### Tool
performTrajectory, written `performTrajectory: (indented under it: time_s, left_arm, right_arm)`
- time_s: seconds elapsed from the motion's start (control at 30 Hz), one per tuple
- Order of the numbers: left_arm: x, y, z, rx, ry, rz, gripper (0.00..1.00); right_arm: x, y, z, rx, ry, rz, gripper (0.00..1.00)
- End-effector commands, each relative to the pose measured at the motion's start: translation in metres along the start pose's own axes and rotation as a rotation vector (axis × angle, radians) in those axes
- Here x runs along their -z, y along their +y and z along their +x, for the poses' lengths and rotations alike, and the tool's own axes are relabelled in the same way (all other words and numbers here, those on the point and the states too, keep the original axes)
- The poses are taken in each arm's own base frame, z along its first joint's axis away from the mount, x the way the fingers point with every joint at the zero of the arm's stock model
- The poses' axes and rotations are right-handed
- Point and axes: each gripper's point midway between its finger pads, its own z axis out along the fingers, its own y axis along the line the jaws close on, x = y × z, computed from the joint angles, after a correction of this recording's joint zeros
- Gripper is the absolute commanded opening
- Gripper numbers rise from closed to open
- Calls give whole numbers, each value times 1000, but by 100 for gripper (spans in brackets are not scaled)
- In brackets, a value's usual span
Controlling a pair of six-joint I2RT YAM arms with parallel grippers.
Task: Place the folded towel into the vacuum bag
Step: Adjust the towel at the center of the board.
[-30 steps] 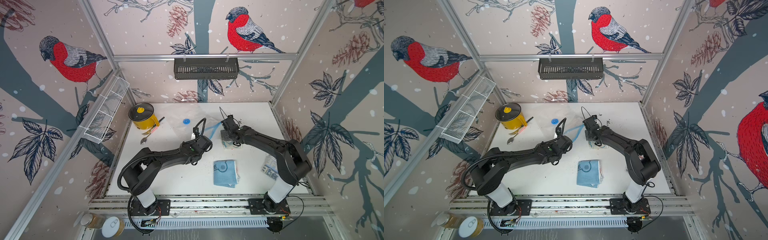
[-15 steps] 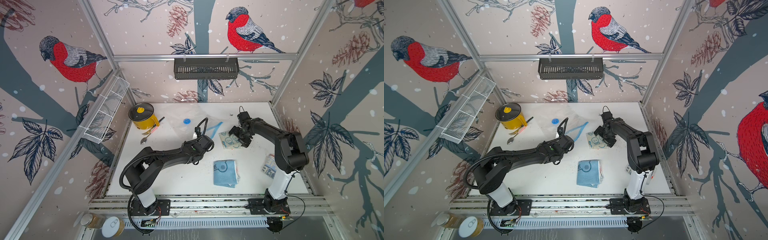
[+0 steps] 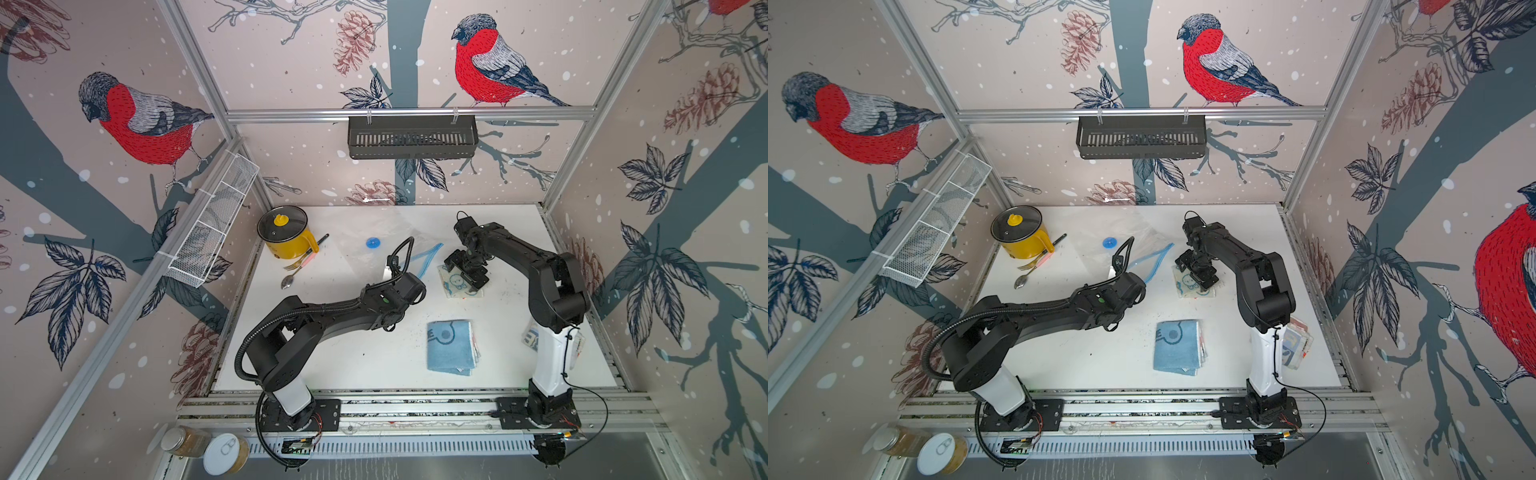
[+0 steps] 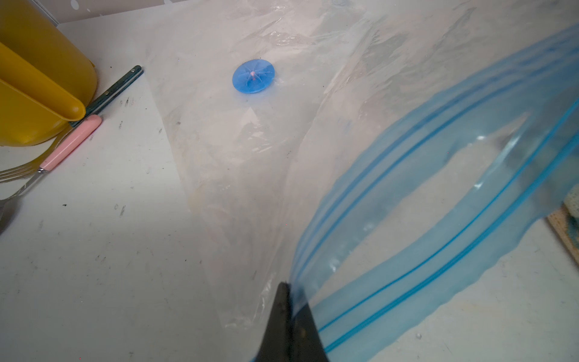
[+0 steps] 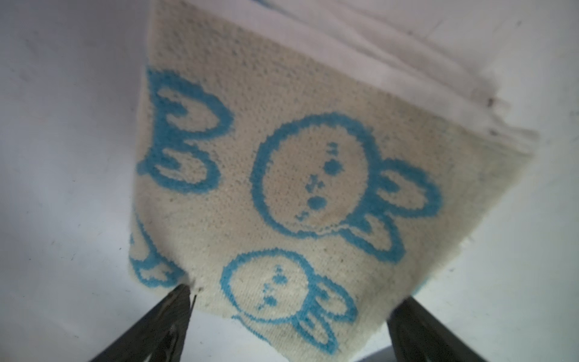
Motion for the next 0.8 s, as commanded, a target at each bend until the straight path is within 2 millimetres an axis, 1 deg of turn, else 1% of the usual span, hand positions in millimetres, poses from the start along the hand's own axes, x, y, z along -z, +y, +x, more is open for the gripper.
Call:
performTrajectory:
  time_s: [0.0,0.1,0.27,0.37,0.47,0.53,0.6,0.67,0.7,0.73,0.77]
  left_arm:
    - [3,3,-8,23,-35,-11,0]
    - [3,4,-7,20,-35,-15,0]
    - [6,4,-9,16,-44,-19,0]
    - [9,5,-11,-2,-50,-35,0]
    - [12,7,-12,-15,-50,-49,0]
    - [14,7,-11,-20,-42,-53,0]
    - [15,7,-12,-20,-31,-50,0]
    - [17,6,-11,-34,-11,-47,0]
    - [16,8,-6,-56,6,-52,0]
    - [19,5,-14,-56,6,-48,0]
    - [20,6,-13,-74,18,-59,0]
  right_arm:
    - [-11,-17,-7,-56,-23,86,96]
    - [-25,-22,-15,-37,-47,104,96]
    - [-46,-9,-25,164,-97,40,97]
    - [-52,-8,-18,309,-140,18,97]
    - [-48,-10,-5,441,-192,-8,98]
    - [-44,-14,0,536,-230,0,98]
    - [-41,-23,2,623,-271,42,99]
    - [-36,-41,-7,666,-339,139,100]
    - [-35,-50,-10,692,-361,178,100]
    - [-33,-58,-12,708,-378,198,100]
    - [-31,-61,-12,723,-389,192,100]
